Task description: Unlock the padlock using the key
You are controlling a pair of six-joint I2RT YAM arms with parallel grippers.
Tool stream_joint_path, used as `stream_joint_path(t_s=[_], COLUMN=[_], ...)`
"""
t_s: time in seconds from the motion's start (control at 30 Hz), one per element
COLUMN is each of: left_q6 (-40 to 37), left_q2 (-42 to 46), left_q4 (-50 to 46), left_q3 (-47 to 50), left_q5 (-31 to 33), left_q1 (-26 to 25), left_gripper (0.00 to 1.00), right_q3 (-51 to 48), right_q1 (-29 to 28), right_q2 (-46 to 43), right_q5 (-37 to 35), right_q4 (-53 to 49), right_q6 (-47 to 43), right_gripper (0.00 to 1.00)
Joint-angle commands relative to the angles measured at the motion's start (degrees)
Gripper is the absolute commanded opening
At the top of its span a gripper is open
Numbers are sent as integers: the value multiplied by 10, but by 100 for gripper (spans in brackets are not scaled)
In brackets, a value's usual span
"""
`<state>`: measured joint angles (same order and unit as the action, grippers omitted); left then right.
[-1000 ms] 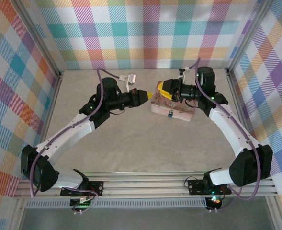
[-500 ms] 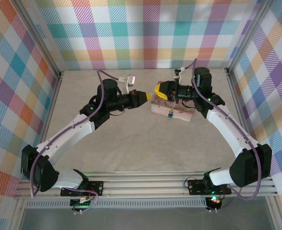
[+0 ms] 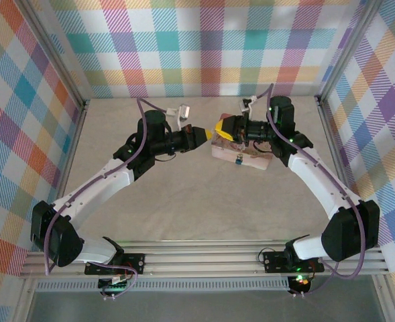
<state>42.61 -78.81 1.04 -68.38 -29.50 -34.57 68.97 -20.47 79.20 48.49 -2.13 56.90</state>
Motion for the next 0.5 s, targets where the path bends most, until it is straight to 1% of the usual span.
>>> stream_joint_path(t_s=[0.0,0.2,0.37,0.47], left_q6=[9,16,17,15], left_q2=[-5,-4,-2,2], left_q4=[31,37,38,36], left_q3=[-6,-3,1,6], left_q5=[-12,-9,-10,-12], left_q1=[5,6,6,6], left_gripper=[0,0,0,0], right_q3=[-2,-3,-5,-8], right_q1=[-7,-10,-11,-11], right_q2=[6,7,8,5], right_q5=[13,14,17,14], right_q4=[23,24,28,28], right_q6=[-10,-12,-17,-23], right_gripper=[21,17,5,1])
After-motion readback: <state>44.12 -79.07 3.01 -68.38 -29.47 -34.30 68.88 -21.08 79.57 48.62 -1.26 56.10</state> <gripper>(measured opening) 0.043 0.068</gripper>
